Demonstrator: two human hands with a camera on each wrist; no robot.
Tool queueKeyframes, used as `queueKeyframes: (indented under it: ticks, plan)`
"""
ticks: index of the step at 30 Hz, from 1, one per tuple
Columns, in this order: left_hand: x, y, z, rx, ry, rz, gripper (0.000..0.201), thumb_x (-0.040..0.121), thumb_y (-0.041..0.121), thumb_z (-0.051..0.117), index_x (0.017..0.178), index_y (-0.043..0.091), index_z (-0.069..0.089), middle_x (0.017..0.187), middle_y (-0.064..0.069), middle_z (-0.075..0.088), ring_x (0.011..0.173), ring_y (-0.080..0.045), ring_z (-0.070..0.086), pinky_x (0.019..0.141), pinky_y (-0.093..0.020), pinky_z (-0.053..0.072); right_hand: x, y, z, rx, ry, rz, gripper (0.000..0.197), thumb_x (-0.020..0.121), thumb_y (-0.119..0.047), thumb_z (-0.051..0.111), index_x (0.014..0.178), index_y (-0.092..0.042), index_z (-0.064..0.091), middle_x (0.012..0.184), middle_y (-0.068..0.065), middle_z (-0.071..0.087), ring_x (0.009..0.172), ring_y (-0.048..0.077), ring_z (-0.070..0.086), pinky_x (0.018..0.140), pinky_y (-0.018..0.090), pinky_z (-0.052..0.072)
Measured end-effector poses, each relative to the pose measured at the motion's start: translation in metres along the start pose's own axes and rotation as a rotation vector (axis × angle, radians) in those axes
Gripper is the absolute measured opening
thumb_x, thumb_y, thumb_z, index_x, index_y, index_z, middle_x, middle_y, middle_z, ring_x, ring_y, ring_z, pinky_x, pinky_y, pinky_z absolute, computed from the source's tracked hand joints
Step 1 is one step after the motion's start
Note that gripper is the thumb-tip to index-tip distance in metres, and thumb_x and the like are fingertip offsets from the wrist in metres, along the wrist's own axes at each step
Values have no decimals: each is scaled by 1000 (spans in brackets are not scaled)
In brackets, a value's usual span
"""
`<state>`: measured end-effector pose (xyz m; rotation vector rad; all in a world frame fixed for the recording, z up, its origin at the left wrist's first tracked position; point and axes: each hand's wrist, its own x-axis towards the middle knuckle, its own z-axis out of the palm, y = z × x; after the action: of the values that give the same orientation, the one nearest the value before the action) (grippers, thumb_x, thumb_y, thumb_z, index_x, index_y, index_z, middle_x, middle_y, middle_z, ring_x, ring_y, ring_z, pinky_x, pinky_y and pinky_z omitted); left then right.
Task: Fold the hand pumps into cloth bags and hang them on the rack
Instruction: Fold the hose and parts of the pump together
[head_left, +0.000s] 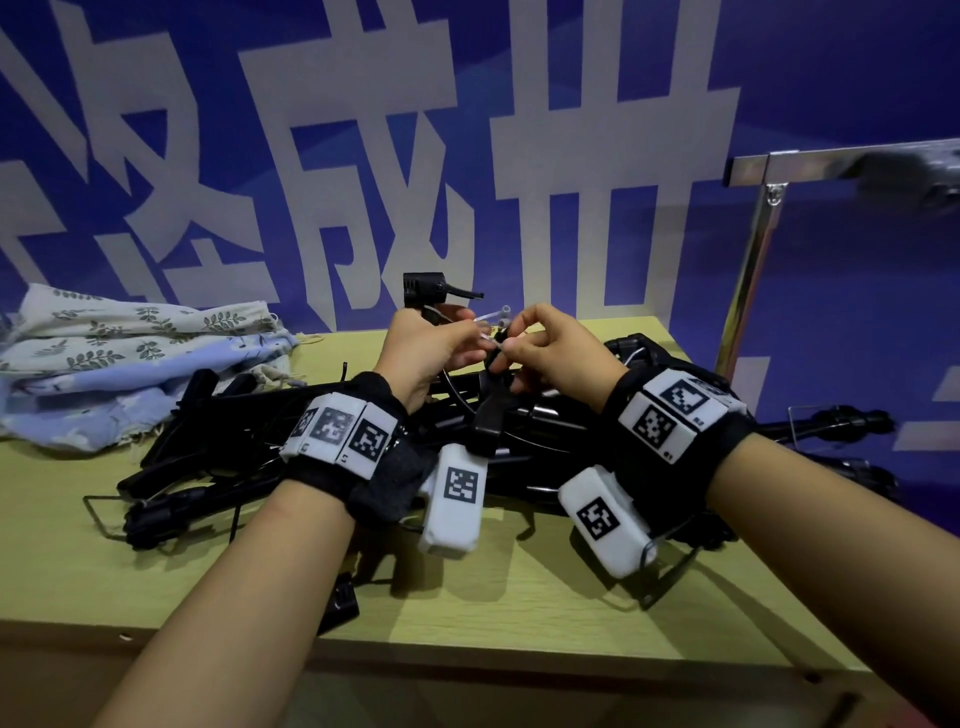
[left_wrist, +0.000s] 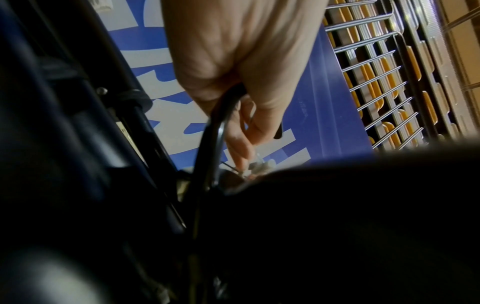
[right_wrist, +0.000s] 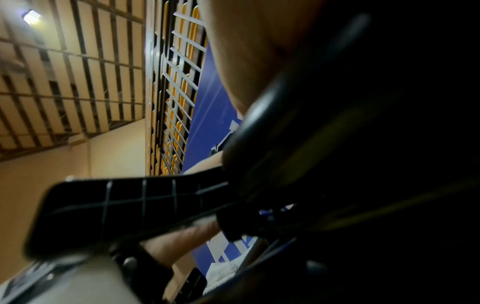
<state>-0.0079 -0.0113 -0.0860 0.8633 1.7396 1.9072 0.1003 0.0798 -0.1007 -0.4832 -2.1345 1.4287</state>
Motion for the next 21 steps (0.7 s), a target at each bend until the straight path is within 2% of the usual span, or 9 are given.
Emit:
queueKeyframes:
  ticks: [2, 3, 5, 7, 12, 15, 17, 19, 21]
  plan:
    - [0, 0, 0, 21, -6, -2, 16, 82, -5, 64, 77, 7, 55, 81, -11, 64, 57, -11, 68, 50, -14, 52, 0, 0, -3, 31, -52, 30, 17, 94, -11, 53, 111, -11, 55, 84, 4, 68, 47, 3, 59, 49, 11, 47]
    - [0, 0, -1, 31, -10, -6, 17, 82, -6, 63, 76, 8, 55, 81, -10, 63, 56, -10, 68, 50, -14, 52, 0, 0, -3, 10, -75, 35, 22, 93, -11, 54, 114, -9, 59, 88, 6, 69, 47, 1, 59, 52, 10, 48]
    - [0, 0, -1, 43, -20, -17, 18, 81, -8, 61, 76, 7, 54, 81, -10, 62, 56, -11, 68, 49, -14, 52, 0, 0, -5, -56, -94, 33, 21, 91, -11, 58, 109, -4, 67, 91, 7, 70, 48, -3, 60, 53, 8, 47]
    - [-1, 1, -3, 56, -33, -28, 18, 81, -9, 61, 76, 7, 54, 79, -9, 62, 56, -11, 67, 49, -15, 52, -1, -2, -5, -50, -92, 47, 21, 89, -9, 61, 106, -1, 68, 83, 2, 69, 48, -4, 60, 51, 7, 46]
    - [-6, 6, -7, 102, -101, -52, 16, 82, -9, 61, 79, 5, 55, 73, -8, 63, 54, -9, 67, 50, -15, 54, 1, -2, -1, -19, -31, 61, 25, 81, 0, 68, 105, 3, 67, 73, 4, 65, 46, 0, 61, 52, 11, 51]
    - [-5, 7, -8, 160, -114, -48, 15, 82, -8, 61, 80, 5, 55, 77, -9, 64, 57, -9, 67, 50, -15, 53, 4, -1, 1, -65, 5, 54, 26, 78, -1, 71, 103, 6, 68, 82, 16, 69, 55, 11, 62, 56, 14, 53]
    - [-5, 6, -8, 154, -106, -56, 15, 83, -9, 60, 79, 5, 55, 76, -9, 64, 57, -10, 67, 51, -16, 54, 4, 0, 2, -95, 16, 47, 26, 78, -3, 72, 102, 3, 68, 91, 20, 70, 57, 12, 61, 56, 15, 53]
    - [-5, 5, -7, 112, -91, -76, 16, 84, -9, 59, 79, 5, 54, 77, -10, 65, 56, -11, 67, 54, -18, 55, 3, -1, 2, -165, 26, 27, 25, 80, -10, 72, 104, -2, 67, 89, 15, 70, 56, 8, 61, 54, 13, 51]
    - [-7, 5, -7, 40, -78, -94, 17, 85, -8, 59, 77, 6, 53, 78, -12, 66, 54, -11, 68, 55, -19, 56, -1, -4, -1, -277, 17, 1, 27, 83, -21, 70, 107, -10, 62, 88, 6, 68, 63, 9, 62, 59, 15, 51]
